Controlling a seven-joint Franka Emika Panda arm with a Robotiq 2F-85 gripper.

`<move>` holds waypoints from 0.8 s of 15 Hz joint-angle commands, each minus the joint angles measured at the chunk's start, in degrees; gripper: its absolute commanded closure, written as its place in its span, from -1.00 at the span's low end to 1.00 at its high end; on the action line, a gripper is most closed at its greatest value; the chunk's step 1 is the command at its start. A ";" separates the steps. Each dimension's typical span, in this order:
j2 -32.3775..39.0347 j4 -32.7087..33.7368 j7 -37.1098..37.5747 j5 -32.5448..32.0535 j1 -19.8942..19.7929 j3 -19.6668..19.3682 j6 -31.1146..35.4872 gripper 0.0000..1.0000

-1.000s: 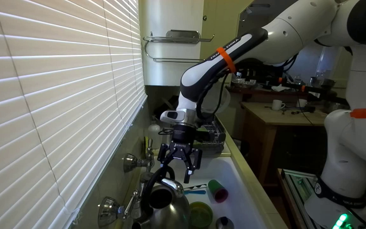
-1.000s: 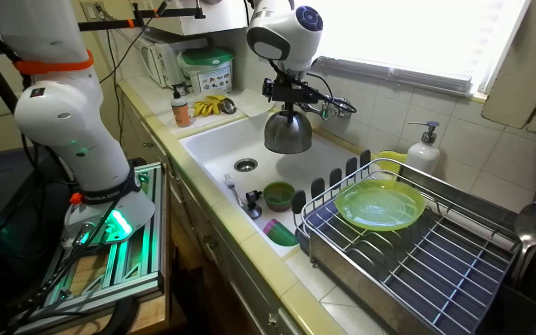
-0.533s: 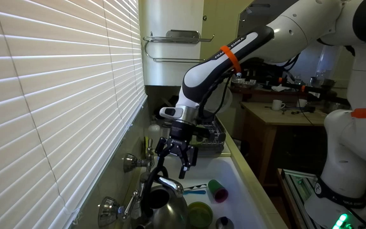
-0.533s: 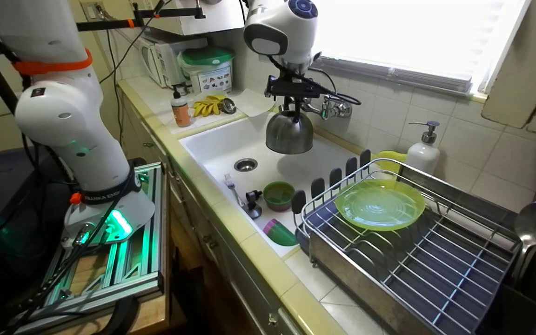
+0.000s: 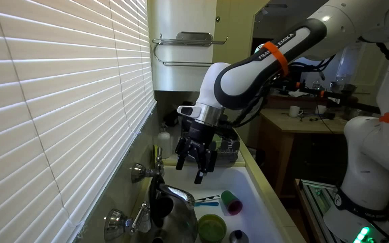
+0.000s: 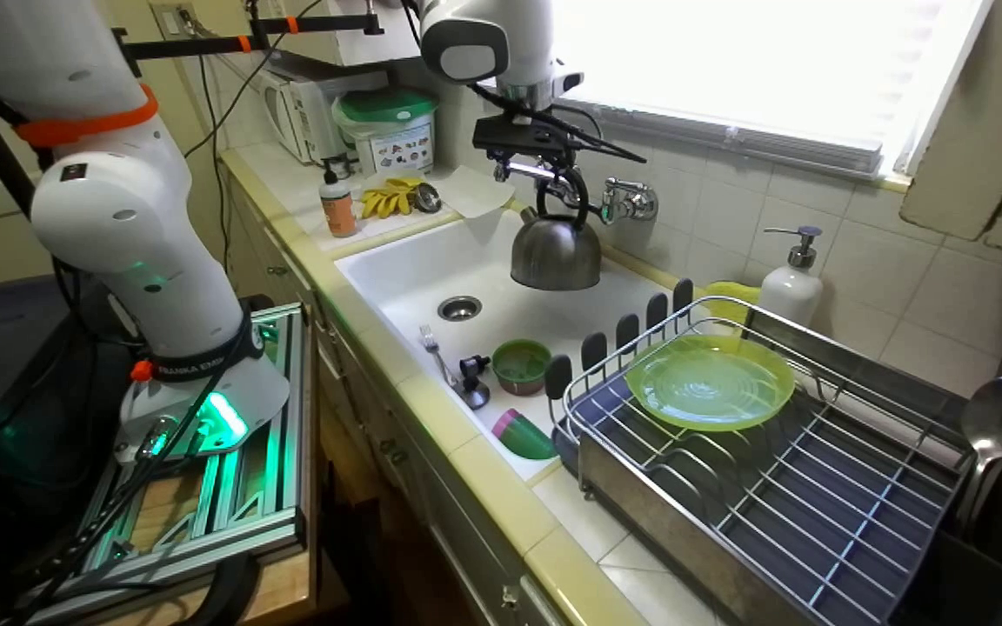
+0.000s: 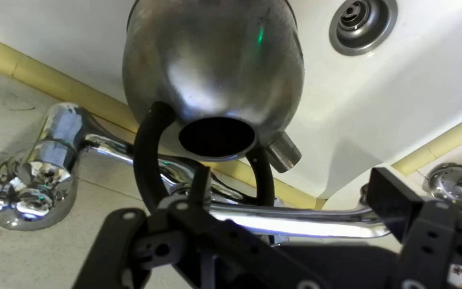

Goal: Hang the kettle on the tap faucet

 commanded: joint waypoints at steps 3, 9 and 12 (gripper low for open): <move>-8.91 -7.29 19.42 -10.71 1.17 0.60 -2.19 -1.00; -18.45 -11.83 37.71 -16.49 3.84 1.06 -13.68 -1.00; -14.68 -9.10 33.96 -15.60 5.35 -0.83 -11.20 -1.00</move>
